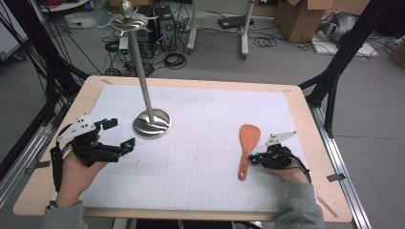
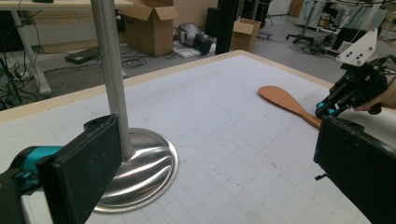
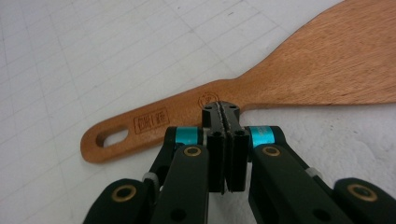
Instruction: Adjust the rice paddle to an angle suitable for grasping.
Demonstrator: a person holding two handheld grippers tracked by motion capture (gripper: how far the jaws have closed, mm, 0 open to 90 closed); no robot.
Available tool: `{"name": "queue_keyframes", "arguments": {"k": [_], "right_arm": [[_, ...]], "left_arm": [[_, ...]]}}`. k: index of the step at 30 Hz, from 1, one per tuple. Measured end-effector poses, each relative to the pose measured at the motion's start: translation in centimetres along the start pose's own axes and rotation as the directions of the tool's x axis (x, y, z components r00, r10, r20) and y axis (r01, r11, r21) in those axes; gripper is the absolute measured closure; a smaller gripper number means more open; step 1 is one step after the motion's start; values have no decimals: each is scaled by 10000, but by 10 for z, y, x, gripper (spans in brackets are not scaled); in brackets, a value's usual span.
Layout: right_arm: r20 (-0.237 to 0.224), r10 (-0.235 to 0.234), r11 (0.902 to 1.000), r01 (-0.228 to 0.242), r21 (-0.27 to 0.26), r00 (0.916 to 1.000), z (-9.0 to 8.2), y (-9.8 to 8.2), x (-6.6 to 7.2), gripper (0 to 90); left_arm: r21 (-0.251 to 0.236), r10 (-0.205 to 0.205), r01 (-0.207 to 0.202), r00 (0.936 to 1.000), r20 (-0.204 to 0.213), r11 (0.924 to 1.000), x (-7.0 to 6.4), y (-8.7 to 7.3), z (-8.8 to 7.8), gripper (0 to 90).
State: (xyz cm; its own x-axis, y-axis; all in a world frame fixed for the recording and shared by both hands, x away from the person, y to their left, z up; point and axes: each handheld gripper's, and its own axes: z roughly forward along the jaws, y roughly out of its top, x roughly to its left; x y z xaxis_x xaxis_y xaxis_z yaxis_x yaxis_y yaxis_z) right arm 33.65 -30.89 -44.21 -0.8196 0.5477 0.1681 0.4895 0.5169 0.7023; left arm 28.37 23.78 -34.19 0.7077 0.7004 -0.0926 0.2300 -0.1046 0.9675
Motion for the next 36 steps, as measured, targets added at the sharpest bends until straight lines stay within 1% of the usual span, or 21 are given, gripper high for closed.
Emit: {"name": "queue_keyframes", "arguments": {"k": [9,13,15,17,19,21,24,25,28,29,30,31,32,33,34,35,36], "right_arm": [[-140,-164,9998,163,-63,9998,6,4,3,891],[-216,-286,9996,286,-2,9994,11,8,5,891],[-248,-264,9996,265,22,9993,12,9,6,891],[-319,-475,9988,479,117,9984,14,13,8,891],[-327,-527,9985,531,107,9981,14,14,8,891],[-227,-500,9987,500,-27,9985,10,15,6,891],[-6,-343,9980,342,-534,9994,1,17,3,891],[166,-378,9968,389,-695,9991,1,20,2,892],[271,-459,9962,478,-725,9986,4,24,3,892],[451,-553,9960,583,-677,9974,8,29,3,892],[451,-553,9960,583,-677,9974,8,29,3,892],[712,-520,9969,560,-559,9961,13,34,3,892],[853,-564,9965,614,-566,9948,15,36,2,892],[879,-500,9967,554,-601,9949,16,37,1,893],[879,-500,9967,554,-601,9949,16,37,1,893],[1066,-421,9960,502,-744,9934,20,40,-2,893],[1188,-328,9966,415,-714,9924,21,41,-3,893]], "left_arm": [[90,-9,9,10000,-20,10000,0,-2,1,19],[104,-4,4,10000,-63,9999,0,-2,0,19],[92,-17,18,10000,-86,10000,0,-2,-1,19],[97,-38,40,9999,-132,9999,0,-3,-3,19],[109,-20,22,9999,-143,9999,0,-3,-4,19],[95,-59,61,9998,-194,9999,1,-4,-7,19],[113,-72,76,9995,-309,9999,1,-6,-11,19],[138,-85,90,9994,-346,9999,2,-7,-12,19],[209,-60,69,9991,-418,9998,2,-8,-15,19],[226,-76,86,9990,-442,9997,1,-9,-16,19],[242,-87,98,9988,-475,9997,1,-10,-18,19],[232,-70,83,9983,-586,9997,2,-10,-23,19],[177,-105,116,9980,-622,9998,2,-10,-26,19],[136,-112,122,9976,-687,9998,3,-10,-30,19],[136,-112,122,9976,-687,9998,3,-10,-30,19],[80,-158,165,9966,-806,9998,4,-11,-35,20],[80,-158,165,9966,-806,9998,4,-11,-35,19]]}}
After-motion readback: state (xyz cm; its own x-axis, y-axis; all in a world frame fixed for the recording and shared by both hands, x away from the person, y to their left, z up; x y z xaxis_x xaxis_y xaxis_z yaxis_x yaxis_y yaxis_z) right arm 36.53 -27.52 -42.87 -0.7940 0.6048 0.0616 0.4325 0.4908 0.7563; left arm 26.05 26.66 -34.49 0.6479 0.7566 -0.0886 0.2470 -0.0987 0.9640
